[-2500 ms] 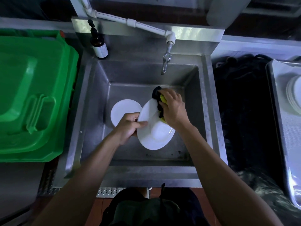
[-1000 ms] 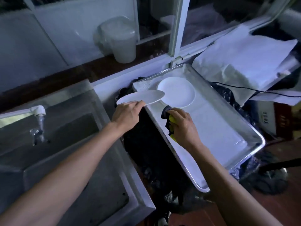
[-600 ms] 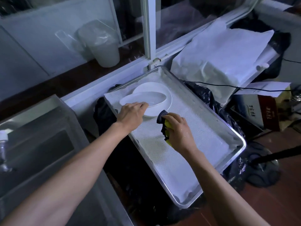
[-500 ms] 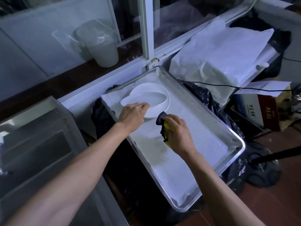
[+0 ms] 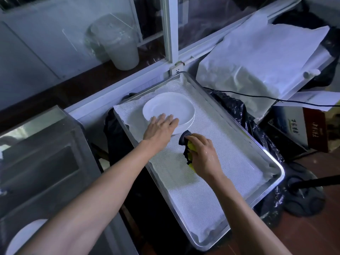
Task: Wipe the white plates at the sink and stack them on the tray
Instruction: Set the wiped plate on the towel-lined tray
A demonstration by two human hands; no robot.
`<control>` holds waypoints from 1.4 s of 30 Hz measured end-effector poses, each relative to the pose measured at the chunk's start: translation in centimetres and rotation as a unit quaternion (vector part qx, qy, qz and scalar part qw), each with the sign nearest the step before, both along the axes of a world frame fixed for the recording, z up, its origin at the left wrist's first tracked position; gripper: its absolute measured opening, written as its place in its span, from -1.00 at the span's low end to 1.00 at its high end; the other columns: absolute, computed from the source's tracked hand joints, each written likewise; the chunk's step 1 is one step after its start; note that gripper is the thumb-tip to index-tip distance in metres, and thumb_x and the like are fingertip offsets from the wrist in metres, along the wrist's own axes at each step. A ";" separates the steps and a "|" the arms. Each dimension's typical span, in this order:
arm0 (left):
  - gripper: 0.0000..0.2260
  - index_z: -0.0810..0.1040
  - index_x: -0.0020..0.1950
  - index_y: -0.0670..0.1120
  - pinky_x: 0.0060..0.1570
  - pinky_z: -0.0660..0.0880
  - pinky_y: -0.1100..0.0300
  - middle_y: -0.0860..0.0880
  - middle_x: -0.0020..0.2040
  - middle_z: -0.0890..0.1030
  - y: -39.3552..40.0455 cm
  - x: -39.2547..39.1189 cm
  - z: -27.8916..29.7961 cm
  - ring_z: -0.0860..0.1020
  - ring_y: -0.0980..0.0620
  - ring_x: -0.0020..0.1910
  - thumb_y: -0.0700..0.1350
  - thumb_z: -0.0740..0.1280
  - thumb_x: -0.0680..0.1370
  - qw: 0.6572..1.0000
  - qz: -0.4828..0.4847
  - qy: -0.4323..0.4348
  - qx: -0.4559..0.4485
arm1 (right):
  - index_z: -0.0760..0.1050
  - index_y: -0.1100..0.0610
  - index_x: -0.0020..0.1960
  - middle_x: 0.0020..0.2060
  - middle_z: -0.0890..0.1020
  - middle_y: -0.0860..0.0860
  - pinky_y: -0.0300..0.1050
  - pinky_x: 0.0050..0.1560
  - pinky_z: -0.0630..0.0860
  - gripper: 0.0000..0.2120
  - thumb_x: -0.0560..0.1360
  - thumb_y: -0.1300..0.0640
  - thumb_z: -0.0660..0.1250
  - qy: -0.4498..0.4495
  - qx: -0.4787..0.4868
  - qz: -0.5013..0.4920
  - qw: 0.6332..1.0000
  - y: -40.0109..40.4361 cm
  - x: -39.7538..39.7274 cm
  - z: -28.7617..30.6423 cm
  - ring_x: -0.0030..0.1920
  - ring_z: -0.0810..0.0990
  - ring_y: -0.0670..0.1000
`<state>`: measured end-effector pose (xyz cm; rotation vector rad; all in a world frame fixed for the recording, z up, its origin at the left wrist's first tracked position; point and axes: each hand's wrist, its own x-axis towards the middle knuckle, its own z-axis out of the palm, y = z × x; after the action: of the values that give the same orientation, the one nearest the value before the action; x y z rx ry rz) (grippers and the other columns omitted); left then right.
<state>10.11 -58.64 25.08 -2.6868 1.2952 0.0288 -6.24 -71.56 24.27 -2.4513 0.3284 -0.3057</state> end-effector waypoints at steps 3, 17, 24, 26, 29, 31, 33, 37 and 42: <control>-0.28 0.04 0.64 -0.03 0.50 0.15 -0.23 -0.09 0.64 0.09 -0.1 -0.1 -1.2 0.06 -0.23 0.60 -0.29 0.27 0.54 0.999 0.016 0.020 0.026 | 0.52 0.10 0.35 0.32 0.54 0.05 0.21 0.14 0.49 -0.52 0.47 0.39 0.35 0.004 0.003 -0.001 1.000 -0.1 0.0 -0.5 0.17 0.50 0.23; -0.39 -0.10 0.66 0.00 0.49 0.03 -0.40 -0.08 0.67 -0.11 -0.3 0.3 -3.2 -0.14 -0.21 0.63 -0.13 0.15 0.69 0.997 0.015 0.054 0.044 | 0.51 0.05 0.35 0.32 0.54 0.01 0.16 0.12 0.49 -0.50 0.46 0.38 0.32 0.030 0.020 -0.022 0.999 -0.2 -0.8 -2.1 0.17 0.48 0.21; -0.49 0.02 0.65 -0.01 0.49 0.06 -0.38 -0.09 0.67 -0.01 0.0 0.5 -2.9 -0.08 -0.20 0.63 -0.03 0.10 0.72 0.997 0.012 0.067 0.035 | 0.52 0.05 0.33 0.31 0.55 0.01 0.20 0.12 0.50 -0.50 0.46 0.40 0.32 0.036 0.021 -0.030 0.999 0.2 -0.7 -2.1 0.17 0.48 0.22; -0.51 0.08 0.64 -0.02 0.49 0.08 -0.35 -0.09 0.66 0.04 0.2 0.3 -2.6 -0.04 -0.19 0.63 -0.02 0.10 0.72 0.997 0.014 0.067 0.033 | 0.52 0.05 0.33 0.30 0.56 0.01 0.19 0.11 0.50 -0.50 0.45 0.40 0.33 0.031 0.019 -0.027 0.999 0.4 -0.8 -2.1 0.16 0.49 0.22; -0.58 0.24 0.58 -0.04 0.49 0.14 -0.27 -0.09 0.63 0.18 0.8 -0.2 -2.0 0.08 -0.17 0.62 -0.06 0.11 0.71 0.997 0.022 0.073 0.018 | 0.52 0.05 0.33 0.30 0.56 0.01 0.18 0.11 0.50 -0.50 0.45 0.40 0.34 0.025 0.023 -0.024 0.999 0.8 -0.9 -1.8 0.15 0.50 0.22; -0.61 0.35 0.53 -0.06 0.49 0.18 -0.21 -0.08 0.59 0.30 1.9 -0.7 -1.7 0.18 -0.14 0.59 -0.09 0.12 0.69 0.997 0.029 0.074 0.002 | 0.52 0.06 0.33 0.30 0.56 0.02 0.19 0.12 0.51 -0.50 0.46 0.41 0.32 0.020 0.024 -0.023 0.999 1.3 -0.9 -1.6 0.16 0.50 0.22; -0.63 0.42 0.48 -0.08 0.47 0.22 -0.19 -0.07 0.53 0.40 3.5 -1.5 -1.3 0.25 -0.13 0.56 -0.13 0.16 0.67 0.996 0.034 0.077 -0.028 | 0.52 0.05 0.33 0.30 0.56 0.02 0.21 0.12 0.51 -0.50 0.46 0.41 0.31 0.015 0.023 -0.020 0.999 2.1 -0.8 -1.1 0.16 0.51 0.22; -0.71 0.53 0.35 -0.11 0.39 0.31 -0.13 -0.06 0.39 0.53 8.1 -3.5 -0.9 0.37 -0.13 0.47 -0.15 0.20 0.65 0.991 0.053 0.085 -0.091 | 0.51 -0.03 0.22 0.20 0.56 -0.07 0.13 -0.06 0.57 -0.50 0.42 0.40 0.21 -0.004 0.041 0.019 0.999 4.7 0.1 0.4 0.02 0.54 0.20; -0.66 0.53 0.41 -0.04 0.43 0.32 -0.15 -0.01 0.38 0.57 16.1 -6.4 -0.8 0.43 -0.10 0.44 -0.05 0.23 0.65 0.979 0.139 0.099 -0.111 | 0.54 0.05 0.30 0.28 0.55 0.03 0.15 0.06 0.54 -0.47 0.40 0.40 0.22 -0.023 0.020 0.070 0.997 9.8 1.8 2.0 0.14 0.52 0.27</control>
<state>3.75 -42.53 24.27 -3.1084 1.0100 0.2016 -4.44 -61.72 26.31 -2.4091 0.1402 -0.2911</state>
